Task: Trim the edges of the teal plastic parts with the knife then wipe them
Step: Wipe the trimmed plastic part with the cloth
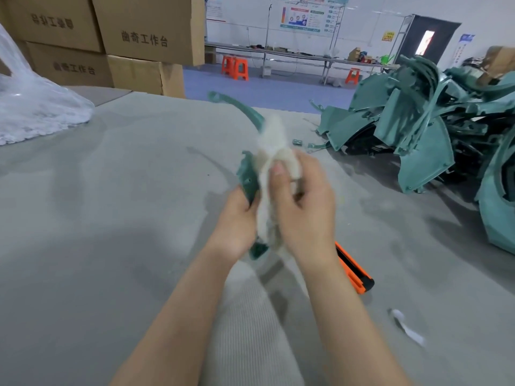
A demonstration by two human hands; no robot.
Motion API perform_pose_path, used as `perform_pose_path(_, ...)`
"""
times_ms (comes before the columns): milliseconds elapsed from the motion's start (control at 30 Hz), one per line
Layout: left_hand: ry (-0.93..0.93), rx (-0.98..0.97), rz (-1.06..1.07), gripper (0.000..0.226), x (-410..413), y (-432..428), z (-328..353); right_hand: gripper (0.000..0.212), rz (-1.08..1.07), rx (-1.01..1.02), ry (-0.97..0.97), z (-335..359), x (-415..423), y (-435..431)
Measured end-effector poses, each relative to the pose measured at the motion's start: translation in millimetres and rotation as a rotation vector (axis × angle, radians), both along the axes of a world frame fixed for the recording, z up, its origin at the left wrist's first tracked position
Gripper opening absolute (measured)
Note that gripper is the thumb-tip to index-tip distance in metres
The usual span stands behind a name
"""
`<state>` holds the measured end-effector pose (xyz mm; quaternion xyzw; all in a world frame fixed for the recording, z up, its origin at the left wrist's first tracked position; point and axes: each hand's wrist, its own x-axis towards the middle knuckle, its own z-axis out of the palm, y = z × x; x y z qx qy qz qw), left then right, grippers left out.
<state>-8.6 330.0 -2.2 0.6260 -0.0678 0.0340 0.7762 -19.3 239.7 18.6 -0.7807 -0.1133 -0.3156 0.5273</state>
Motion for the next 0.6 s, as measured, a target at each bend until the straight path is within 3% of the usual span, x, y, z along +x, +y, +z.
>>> perform_pose_path(100,0.115,-0.111,-0.105,0.041,-4,-3,-1,0.036,0.191,-0.319,-0.020,-1,-3,15)
perform_pose_path(167,0.039,-0.079,-0.037,0.036,-3,-6,1,0.037,0.198,-0.301,0.075,2,2,16)
perform_pose_path(267,-0.124,0.249,0.103,0.032,-5,-5,2,0.039,0.111,-0.225,0.152,8,12,15)
perform_pose_path(367,-0.249,0.561,0.134,0.020,-9,-1,-6,0.032,-0.025,-0.313,0.227,17,28,20)
perform_pose_path(467,-0.222,0.713,0.192,0.029,-10,6,-6,0.027,-0.209,-0.488,0.133,25,31,26)
perform_pose_path(600,-0.194,0.651,0.266,0.041,-8,6,0,0.029,-0.080,-0.242,-0.108,16,20,27)
